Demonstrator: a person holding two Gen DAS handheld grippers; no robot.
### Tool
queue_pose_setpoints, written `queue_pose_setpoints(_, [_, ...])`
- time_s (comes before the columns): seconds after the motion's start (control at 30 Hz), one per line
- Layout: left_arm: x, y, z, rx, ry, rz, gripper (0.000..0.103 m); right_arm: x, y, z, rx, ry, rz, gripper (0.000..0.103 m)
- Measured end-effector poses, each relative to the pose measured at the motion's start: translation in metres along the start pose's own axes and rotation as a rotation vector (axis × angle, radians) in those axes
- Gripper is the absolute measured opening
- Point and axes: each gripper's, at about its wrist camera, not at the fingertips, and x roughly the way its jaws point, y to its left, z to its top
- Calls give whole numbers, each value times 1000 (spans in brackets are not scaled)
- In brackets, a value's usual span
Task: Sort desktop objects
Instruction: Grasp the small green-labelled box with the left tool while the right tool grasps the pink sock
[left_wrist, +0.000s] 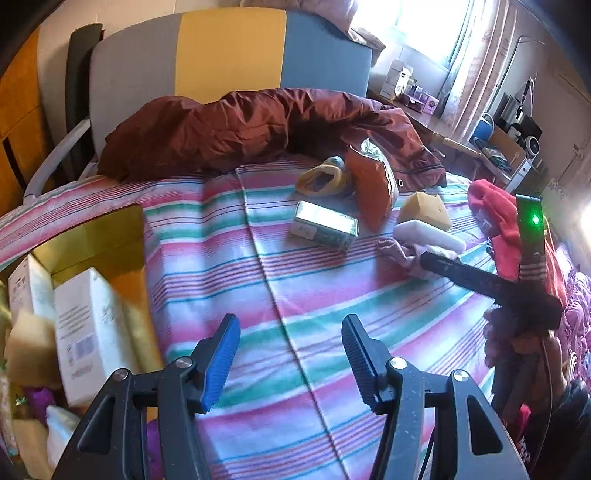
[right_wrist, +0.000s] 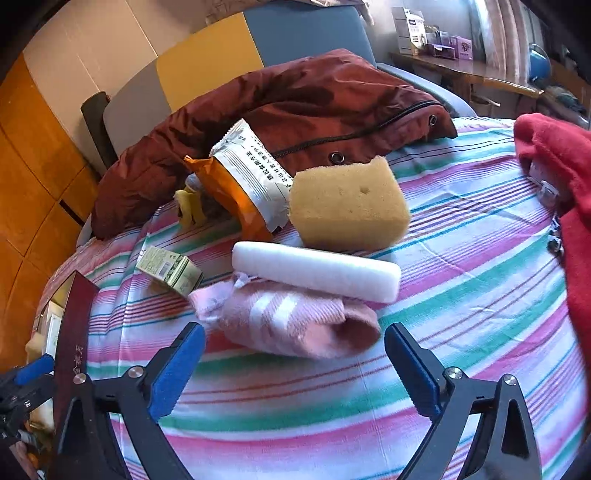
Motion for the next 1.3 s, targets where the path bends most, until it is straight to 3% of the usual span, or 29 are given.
queue_pose_setpoints(0.17, [21,-4,15,-43,44,-38,58,16,10,1,-28,18,-14,99])
queue_pose_setpoints(0.37, [47,-10,31,-45,67,-27,58,26,11,1,-39,31,-50,67])
queue_pose_setpoints(0.47, [57,-11,41,-42,62,-9,61,25,9,2,-24,39,-39,62])
queue_pose_setpoints(0.57, [67,-12,51,-63,82,-31,72,25,9,2,-25,47,-33,62])
queue_pose_setpoints(0.73, [98,-10,68,-236,188,-126,73,24,9,3,-28,57,-27,62])
queue_pose_setpoints(0.97, [130,-7,93,-361,222,-72,73,22,11,1,-42,61,-21,63])
queue_pose_setpoints(1.07, [136,-12,99,-327,215,-22,73,19,10,-2,-52,66,-17,64])
queue_pose_setpoints(1.17, [141,-22,101,-232,223,0,74,18,10,-3,-56,71,-15,64])
queue_pose_setpoints(1.3, [130,-43,99,7,159,52,74,17,7,-4,-44,74,-8,64])
